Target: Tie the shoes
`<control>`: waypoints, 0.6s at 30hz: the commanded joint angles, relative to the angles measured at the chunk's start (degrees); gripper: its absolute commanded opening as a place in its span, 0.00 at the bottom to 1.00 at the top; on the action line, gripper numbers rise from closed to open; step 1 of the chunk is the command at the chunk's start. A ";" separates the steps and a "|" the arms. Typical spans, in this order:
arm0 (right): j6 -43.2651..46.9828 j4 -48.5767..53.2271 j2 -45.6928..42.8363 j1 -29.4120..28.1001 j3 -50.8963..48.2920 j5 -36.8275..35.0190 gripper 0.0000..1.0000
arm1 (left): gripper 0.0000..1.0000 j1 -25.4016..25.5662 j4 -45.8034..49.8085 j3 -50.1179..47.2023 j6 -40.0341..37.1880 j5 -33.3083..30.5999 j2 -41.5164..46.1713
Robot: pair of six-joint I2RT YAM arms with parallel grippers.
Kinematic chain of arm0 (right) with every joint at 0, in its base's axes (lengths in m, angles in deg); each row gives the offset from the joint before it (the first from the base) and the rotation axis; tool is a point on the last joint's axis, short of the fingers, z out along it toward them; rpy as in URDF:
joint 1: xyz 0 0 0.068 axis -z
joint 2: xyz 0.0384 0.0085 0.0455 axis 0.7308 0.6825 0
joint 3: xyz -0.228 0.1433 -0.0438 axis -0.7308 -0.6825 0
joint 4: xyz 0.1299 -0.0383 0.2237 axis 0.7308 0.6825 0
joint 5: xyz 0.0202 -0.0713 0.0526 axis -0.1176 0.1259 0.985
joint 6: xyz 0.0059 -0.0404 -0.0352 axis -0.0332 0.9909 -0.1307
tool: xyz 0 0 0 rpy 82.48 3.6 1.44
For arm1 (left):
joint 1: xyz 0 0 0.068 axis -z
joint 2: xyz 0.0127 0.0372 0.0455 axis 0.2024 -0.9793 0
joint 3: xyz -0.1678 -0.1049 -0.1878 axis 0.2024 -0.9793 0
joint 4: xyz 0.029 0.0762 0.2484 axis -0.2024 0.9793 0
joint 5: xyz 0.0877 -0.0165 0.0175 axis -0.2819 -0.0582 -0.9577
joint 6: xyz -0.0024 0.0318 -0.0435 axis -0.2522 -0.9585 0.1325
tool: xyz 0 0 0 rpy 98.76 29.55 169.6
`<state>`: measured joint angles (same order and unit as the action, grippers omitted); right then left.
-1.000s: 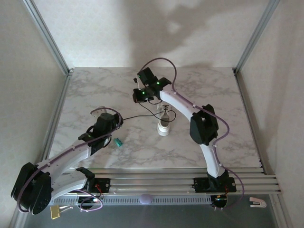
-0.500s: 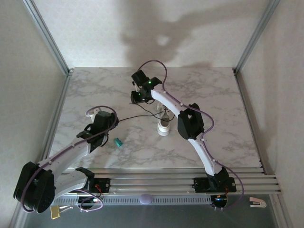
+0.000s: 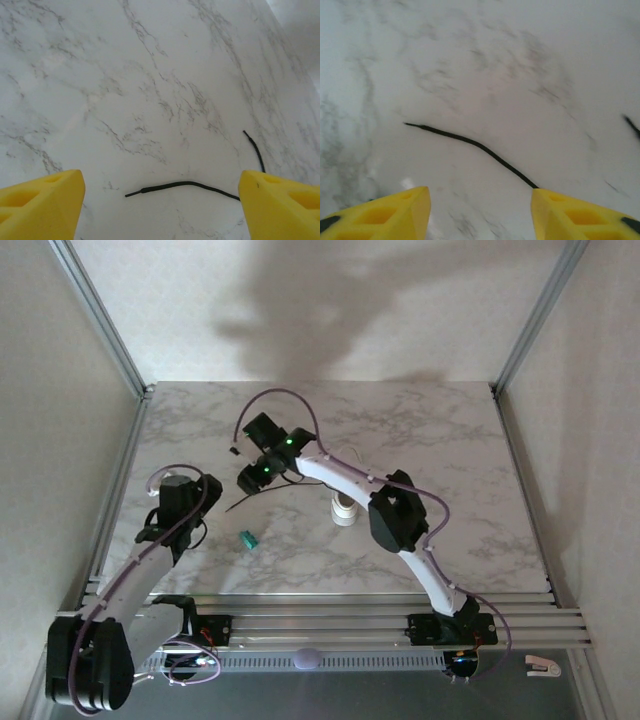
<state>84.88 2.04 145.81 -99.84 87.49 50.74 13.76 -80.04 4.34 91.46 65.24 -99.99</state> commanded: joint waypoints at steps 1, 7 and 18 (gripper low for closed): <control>5.53 5.05 6.57 0.17 8.05 2.63 0.63 | 0.80 -2.21 -1.83 -1.46 2.01 4.80 3.69; 6.65 10.61 15.62 -0.53 20.45 1.46 0.64 | 0.80 -4.00 -0.54 -1.75 1.42 5.86 5.79; 10.35 13.68 17.45 -0.51 19.37 4.06 0.73 | 0.79 -4.55 -1.44 -2.47 1.31 7.10 5.89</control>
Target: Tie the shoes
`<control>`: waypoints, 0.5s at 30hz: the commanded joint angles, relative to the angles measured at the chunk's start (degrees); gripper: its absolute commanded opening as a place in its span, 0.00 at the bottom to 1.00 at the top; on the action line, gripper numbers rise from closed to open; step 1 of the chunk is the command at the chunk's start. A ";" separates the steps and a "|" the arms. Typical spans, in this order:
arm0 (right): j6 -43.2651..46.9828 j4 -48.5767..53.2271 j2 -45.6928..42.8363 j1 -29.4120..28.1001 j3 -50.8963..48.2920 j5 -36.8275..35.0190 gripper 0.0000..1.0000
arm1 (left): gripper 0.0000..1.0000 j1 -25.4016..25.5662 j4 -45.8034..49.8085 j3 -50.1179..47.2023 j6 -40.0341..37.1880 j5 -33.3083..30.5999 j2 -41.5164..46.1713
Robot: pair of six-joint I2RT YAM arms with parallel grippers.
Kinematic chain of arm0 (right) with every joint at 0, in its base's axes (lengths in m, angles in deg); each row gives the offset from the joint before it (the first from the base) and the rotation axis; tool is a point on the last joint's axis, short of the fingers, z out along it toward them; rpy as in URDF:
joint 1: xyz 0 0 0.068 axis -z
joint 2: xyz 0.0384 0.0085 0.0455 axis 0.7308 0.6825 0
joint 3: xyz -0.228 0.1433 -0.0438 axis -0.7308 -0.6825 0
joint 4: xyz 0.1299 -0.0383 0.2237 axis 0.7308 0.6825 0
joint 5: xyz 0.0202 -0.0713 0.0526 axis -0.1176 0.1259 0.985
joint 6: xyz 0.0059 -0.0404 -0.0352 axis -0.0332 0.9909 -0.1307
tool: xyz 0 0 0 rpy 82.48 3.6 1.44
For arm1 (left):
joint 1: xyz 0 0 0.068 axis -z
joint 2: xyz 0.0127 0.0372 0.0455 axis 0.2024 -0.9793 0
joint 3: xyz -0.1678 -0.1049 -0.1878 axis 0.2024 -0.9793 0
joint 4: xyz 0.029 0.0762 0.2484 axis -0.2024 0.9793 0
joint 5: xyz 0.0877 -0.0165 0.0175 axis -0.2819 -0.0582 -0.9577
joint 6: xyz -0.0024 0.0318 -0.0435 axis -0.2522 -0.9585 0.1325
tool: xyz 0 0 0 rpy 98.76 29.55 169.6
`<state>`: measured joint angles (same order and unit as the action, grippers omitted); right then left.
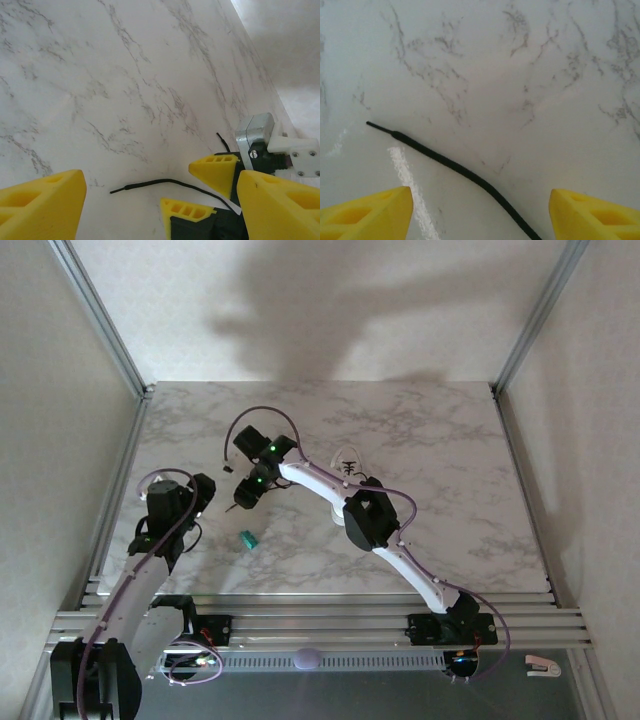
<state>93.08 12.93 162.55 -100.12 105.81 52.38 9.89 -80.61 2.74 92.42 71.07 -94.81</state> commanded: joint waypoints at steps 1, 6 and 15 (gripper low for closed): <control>2.41 3.05 0.71 -0.29 0.96 3.03 0.73 | 0.78 -0.75 -0.94 -0.93 0.32 1.35 0.72; 3.40 4.44 1.82 -0.49 1.43 0.33 0.72 | 0.78 -0.94 -1.11 -1.28 0.18 1.57 0.61; 5.51 6.58 4.48 -1.72 3.16 -6.56 0.69 | 0.78 -1.03 -1.87 -1.83 0.19 1.88 0.44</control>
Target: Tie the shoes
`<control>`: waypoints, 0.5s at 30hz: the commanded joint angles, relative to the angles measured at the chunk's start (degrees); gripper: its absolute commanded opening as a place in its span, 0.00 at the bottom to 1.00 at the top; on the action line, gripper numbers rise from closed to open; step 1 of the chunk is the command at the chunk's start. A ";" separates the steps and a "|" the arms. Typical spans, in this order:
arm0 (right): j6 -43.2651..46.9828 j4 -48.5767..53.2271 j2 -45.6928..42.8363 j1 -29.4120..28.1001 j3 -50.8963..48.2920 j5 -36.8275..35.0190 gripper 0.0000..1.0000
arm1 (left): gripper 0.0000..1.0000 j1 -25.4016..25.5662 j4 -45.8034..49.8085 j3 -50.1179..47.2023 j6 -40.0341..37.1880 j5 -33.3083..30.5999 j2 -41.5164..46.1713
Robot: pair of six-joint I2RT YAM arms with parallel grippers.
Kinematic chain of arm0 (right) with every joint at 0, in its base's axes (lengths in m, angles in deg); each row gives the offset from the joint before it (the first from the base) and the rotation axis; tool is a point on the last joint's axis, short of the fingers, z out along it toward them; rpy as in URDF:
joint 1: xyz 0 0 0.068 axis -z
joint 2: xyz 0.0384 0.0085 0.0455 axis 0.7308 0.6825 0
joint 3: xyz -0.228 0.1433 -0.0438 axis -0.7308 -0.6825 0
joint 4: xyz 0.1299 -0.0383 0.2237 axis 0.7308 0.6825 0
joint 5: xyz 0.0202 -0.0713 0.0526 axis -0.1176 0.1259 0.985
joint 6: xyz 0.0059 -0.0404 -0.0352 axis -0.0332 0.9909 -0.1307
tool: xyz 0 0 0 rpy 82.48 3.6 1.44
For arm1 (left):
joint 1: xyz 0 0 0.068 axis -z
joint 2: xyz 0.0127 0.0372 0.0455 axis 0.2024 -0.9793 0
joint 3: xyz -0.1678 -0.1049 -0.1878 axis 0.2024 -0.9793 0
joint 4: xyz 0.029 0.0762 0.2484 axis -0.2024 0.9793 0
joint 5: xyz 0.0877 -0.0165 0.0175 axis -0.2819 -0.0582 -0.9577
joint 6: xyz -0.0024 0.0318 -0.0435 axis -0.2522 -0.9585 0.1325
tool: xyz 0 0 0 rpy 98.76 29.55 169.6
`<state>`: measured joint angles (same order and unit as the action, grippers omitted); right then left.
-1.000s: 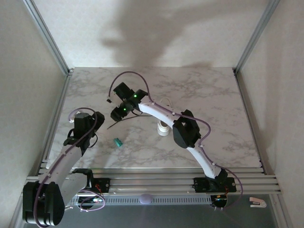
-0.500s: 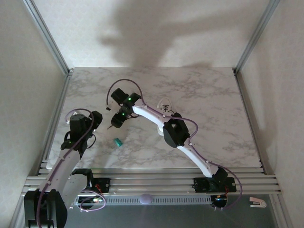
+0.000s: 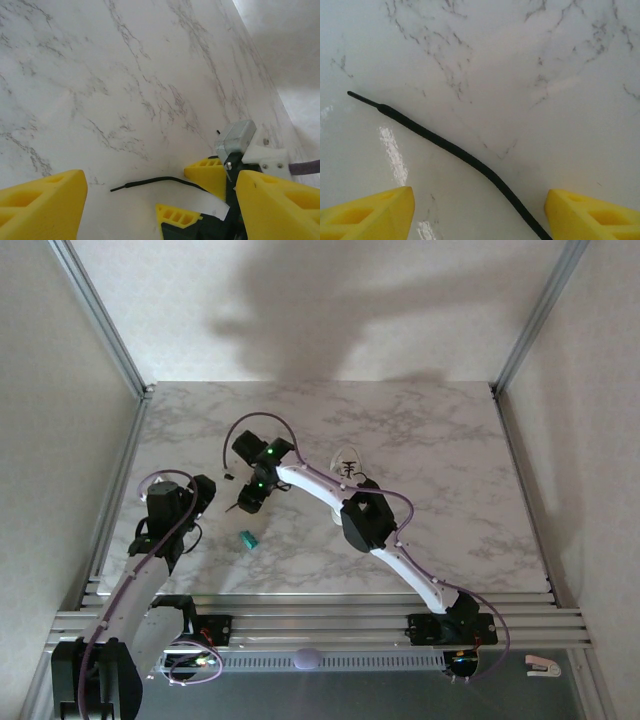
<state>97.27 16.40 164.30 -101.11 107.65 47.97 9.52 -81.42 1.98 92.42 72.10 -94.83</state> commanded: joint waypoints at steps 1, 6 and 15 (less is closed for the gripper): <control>1.31 3.20 2.82 -0.71 1.30 -1.92 0.67 | 0.78 -0.65 -1.10 -1.14 0.23 0.86 0.48; 1.22 4.06 3.18 -0.76 1.37 0.34 0.51 | 0.77 -0.66 -0.84 -1.34 -0.04 0.76 0.98; -0.62 4.05 1.27 -0.75 0.62 3.13 0.01 | 0.77 -0.66 -0.42 -1.42 -1.10 0.07 1.41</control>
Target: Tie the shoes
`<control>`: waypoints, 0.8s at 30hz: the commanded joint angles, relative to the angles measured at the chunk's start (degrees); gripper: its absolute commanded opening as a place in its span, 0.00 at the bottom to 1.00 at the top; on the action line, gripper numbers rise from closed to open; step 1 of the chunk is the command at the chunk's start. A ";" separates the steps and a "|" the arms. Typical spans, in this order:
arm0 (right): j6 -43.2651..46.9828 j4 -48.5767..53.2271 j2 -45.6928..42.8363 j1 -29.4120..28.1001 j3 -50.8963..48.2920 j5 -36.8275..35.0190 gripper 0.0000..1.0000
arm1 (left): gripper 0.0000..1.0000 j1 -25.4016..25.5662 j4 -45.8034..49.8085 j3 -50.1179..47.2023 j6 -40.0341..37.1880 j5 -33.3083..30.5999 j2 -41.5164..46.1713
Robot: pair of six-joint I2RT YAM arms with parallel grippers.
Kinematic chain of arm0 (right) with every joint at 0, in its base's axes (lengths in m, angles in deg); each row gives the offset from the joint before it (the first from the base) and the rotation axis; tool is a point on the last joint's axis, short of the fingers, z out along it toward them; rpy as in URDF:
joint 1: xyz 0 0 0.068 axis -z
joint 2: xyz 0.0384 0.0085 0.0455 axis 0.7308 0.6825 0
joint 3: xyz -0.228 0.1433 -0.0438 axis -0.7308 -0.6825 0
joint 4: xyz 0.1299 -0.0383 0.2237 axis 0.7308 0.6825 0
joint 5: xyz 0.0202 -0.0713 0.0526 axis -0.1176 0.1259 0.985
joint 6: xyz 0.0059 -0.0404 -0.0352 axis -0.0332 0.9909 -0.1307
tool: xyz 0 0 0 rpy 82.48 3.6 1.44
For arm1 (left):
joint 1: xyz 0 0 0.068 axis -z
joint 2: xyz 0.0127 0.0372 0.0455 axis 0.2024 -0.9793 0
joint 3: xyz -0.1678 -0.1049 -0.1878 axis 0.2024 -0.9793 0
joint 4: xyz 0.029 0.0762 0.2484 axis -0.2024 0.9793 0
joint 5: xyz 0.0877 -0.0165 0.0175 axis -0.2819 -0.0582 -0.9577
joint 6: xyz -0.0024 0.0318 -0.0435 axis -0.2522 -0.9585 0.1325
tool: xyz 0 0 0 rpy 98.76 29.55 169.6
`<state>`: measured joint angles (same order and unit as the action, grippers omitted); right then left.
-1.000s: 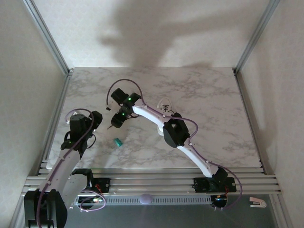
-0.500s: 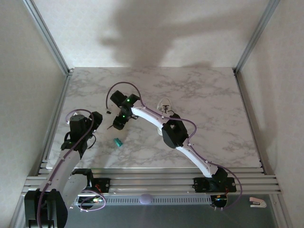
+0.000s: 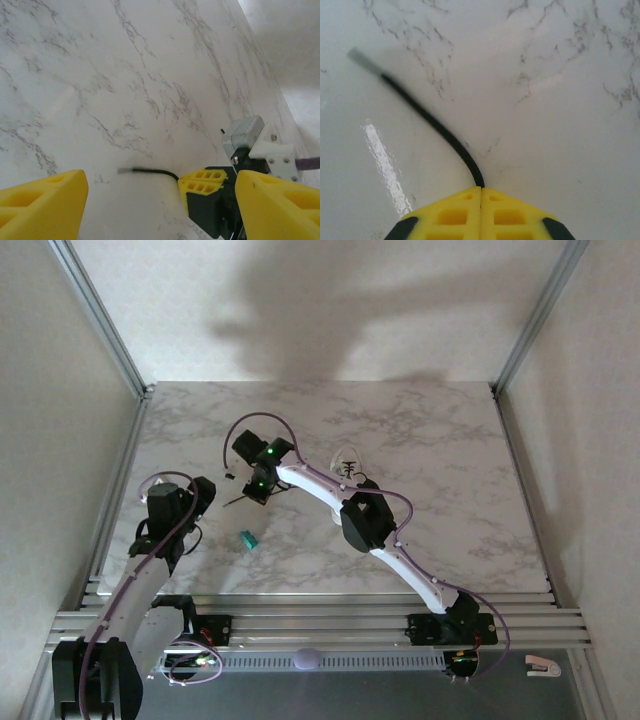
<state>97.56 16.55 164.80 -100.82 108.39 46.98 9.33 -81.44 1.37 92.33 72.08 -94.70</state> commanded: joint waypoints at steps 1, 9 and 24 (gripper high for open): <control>-1.52 3.38 -0.18 -1.00 -0.76 4.37 0.00 | 0.77 -0.55 -0.43 -0.79 -1.10 0.09 1.43; -8.98 -7.55 -16.27 -1.03 -16.52 3.84 0.00 | 0.78 -0.46 -2.04 -0.10 -3.24 2.54 2.79; -33.92 -33.73 -54.39 -0.93 -63.75 -5.88 0.00 | 0.81 5.43 -12.81 -0.18 -3.78 8.40 1.36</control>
<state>71.92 -11.40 115.08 -101.37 50.05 44.71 12.71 -90.42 0.58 90.00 78.92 -92.23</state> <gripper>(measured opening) 0.038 0.808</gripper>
